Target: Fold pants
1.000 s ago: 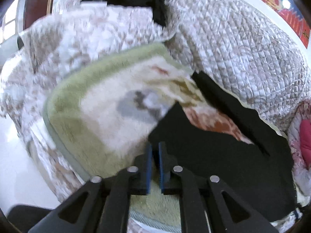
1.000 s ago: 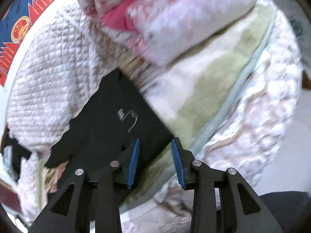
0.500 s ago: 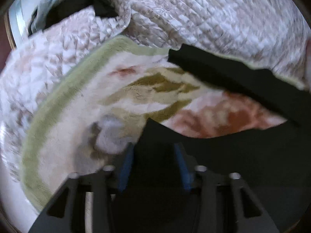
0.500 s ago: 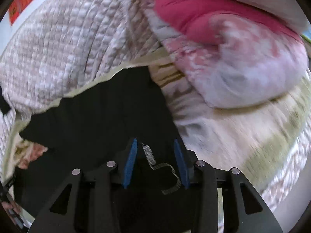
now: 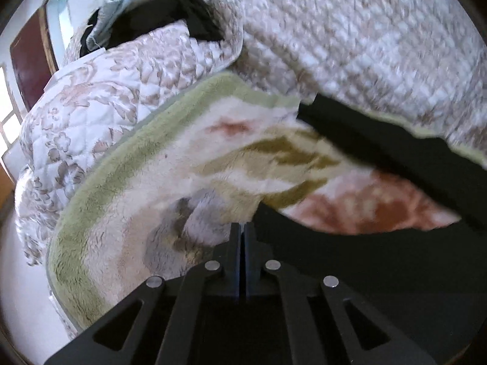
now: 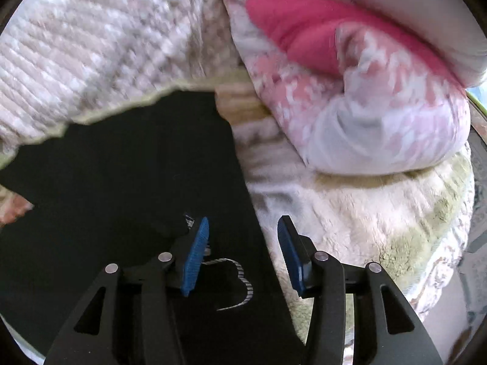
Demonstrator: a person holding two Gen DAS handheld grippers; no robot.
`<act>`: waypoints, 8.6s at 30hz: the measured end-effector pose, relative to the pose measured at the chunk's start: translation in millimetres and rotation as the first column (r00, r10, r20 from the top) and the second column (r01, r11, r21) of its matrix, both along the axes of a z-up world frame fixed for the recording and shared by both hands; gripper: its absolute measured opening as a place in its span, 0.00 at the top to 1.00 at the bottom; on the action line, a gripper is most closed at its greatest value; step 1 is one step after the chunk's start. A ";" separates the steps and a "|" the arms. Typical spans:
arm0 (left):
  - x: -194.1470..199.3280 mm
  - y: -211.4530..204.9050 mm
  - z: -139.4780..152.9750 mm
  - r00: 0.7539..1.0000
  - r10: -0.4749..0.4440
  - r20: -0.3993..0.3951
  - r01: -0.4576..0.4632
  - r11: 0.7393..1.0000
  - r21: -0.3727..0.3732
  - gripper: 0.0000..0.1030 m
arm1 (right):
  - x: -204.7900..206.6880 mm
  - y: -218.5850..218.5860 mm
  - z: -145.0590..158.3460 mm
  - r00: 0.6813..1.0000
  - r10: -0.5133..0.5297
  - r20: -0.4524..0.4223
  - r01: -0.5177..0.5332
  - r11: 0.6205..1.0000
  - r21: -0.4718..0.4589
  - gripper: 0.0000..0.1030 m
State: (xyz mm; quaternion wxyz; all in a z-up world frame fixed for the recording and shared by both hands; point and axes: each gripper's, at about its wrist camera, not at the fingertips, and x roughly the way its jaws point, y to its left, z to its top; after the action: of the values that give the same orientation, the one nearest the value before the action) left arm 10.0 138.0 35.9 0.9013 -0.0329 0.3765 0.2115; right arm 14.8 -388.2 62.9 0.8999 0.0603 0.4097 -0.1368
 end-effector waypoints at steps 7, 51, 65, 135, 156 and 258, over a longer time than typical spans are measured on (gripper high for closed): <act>-12.7 -40.8 23.7 0.981 -0.164 0.103 0.176 0.977 -0.119 0.79 | -3.6 67.5 7.0 0.961 0.256 0.103 -0.260 0.966 0.019 0.54; -31.6 -123.3 -20.7 0.909 -0.417 -0.015 0.400 0.881 -0.254 0.64 | -23.1 99.4 -50.6 0.964 0.260 -0.054 -0.253 0.961 0.110 0.60; -65.7 -143.8 -19.6 0.890 -0.456 -0.002 0.441 0.861 -0.254 0.52 | -46.2 156.2 -40.3 0.884 0.467 -0.001 -0.464 0.878 0.122 0.58; 231.4 -164.9 0.0 0.846 -0.529 -0.072 0.529 0.848 -0.011 0.96 | 243.0 109.4 -18.9 0.724 0.680 -0.113 -0.683 0.730 0.023 0.92; -26.6 -112.9 1.7 0.881 -0.472 0.006 0.447 0.829 -0.337 0.96 | -47.8 117.9 -35.5 0.809 0.580 -0.099 -0.530 0.791 0.304 0.86; -100.3 23.1 -4.9 0.995 0.097 0.025 -0.084 0.942 -0.326 0.91 | -111.7 -37.8 -15.6 0.980 -0.191 0.050 0.154 0.896 0.417 0.75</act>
State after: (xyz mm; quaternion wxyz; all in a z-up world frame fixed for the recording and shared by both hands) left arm -90.3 161.1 31.1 0.8805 -0.2021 0.3857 0.1873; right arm -96.9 -426.0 47.3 0.8687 0.2906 0.3815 -0.1239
